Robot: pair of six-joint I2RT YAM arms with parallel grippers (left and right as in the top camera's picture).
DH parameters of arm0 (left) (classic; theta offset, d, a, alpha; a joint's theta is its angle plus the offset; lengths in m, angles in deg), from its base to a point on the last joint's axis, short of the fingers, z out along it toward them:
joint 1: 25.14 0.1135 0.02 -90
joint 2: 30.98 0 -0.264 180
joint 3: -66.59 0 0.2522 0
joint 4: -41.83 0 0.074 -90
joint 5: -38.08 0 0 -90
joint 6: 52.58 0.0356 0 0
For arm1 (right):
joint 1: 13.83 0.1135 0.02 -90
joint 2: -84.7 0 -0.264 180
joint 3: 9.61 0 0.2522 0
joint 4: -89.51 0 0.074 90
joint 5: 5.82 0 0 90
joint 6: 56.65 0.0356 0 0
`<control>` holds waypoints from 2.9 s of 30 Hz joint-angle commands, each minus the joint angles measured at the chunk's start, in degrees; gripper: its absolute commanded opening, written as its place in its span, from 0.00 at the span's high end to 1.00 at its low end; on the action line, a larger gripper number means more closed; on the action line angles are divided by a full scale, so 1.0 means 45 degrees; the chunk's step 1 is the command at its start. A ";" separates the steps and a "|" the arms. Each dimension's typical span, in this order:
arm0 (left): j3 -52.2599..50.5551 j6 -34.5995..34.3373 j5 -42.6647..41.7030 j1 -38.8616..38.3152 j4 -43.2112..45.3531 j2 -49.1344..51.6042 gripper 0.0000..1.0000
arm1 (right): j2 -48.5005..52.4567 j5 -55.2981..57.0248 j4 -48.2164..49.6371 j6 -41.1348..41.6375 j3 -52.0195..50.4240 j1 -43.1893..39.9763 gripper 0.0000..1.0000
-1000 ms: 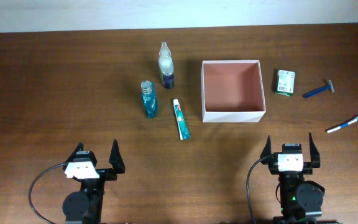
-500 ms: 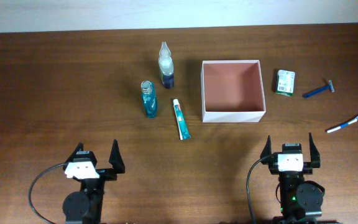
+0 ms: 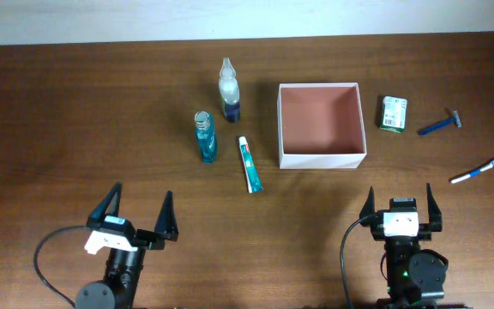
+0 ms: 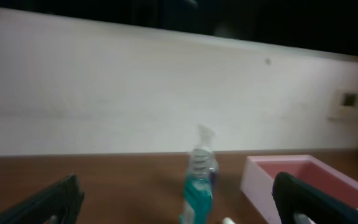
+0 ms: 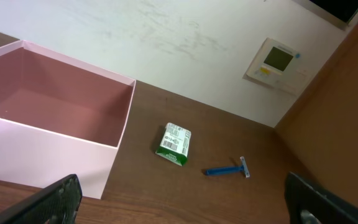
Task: Pack container
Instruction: 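Reach the left gripper forward to the teal mouthwash bottle, then close the left gripper on the mouthwash bottle and lift it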
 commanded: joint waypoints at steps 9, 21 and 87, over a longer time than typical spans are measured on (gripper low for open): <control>1.1545 0.3657 -0.2540 0.0078 -0.7208 0.7422 0.01 | -0.0107 0.0301 -0.0097 0.0005 -0.0058 0.0121 0.01; 2.3285 0.3886 -0.3866 -0.0665 -1.4732 1.5878 0.01 | -0.0107 0.0306 -0.0092 0.0005 -0.0058 0.0121 0.01; 2.6146 -0.1554 0.2832 -0.3638 -1.9948 2.7783 0.49 | -0.0107 0.0306 -0.0092 0.0005 -0.0058 0.0117 0.01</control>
